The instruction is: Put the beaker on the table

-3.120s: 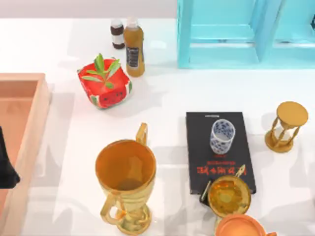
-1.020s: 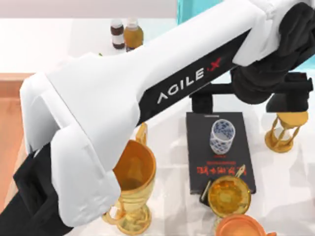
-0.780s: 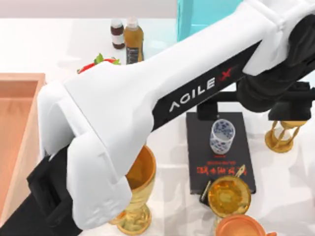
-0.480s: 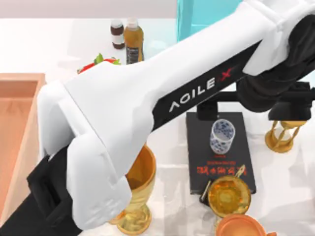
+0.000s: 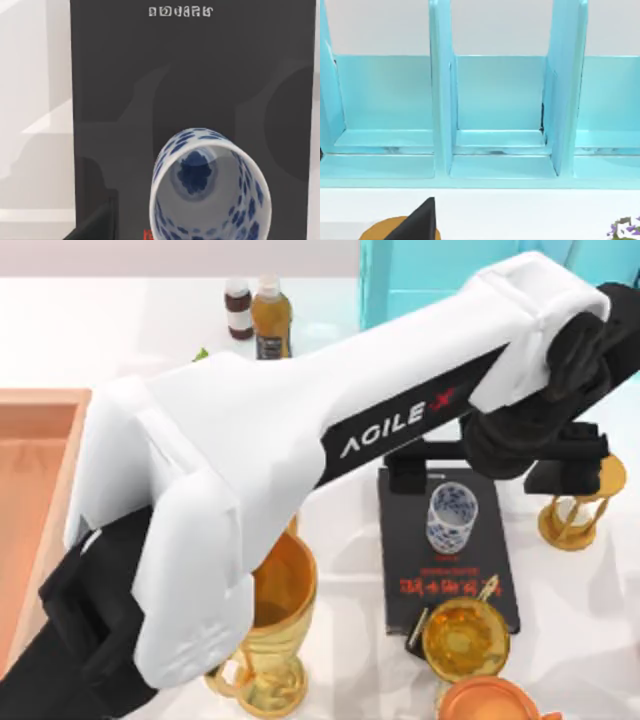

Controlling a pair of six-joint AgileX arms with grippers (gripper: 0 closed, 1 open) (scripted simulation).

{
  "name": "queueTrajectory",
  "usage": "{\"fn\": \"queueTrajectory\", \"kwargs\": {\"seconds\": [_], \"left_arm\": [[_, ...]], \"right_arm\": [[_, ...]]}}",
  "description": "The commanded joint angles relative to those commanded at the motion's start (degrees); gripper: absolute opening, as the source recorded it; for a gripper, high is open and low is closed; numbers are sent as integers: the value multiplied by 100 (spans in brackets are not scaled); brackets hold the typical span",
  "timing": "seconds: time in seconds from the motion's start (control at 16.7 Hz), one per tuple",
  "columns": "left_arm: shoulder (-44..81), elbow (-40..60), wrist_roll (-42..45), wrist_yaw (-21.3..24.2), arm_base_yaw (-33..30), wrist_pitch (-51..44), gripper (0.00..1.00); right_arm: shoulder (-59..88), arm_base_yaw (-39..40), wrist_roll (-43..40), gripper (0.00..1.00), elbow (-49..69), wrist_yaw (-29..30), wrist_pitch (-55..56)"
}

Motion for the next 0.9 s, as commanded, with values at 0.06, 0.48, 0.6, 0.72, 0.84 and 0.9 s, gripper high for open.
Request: {"fn": "queueTrajectory", "kwargs": {"seconds": [0.06,0.48,0.6,0.72,0.84,0.9], "left_arm": [[-16,-210,14,-1,19,198,100],[134,-874,-21,-21,-26,995,100],[134,-874,-21,-21,-26,995,100],[134,-874,-21,-21,-26,995,85],[134,-874,-21,-21,-26,995,70],[134,-874,-21,-21,-26,995,62]], "right_arm": [[0,0,0,100,0,0,0],[0,0,0,100,0,0,0],[0,0,0,100,0,0,0],[0,0,0,100,0,0,0],[0,0,0,100,0,0,0],[0,0,0,100,0,0,0]]}}
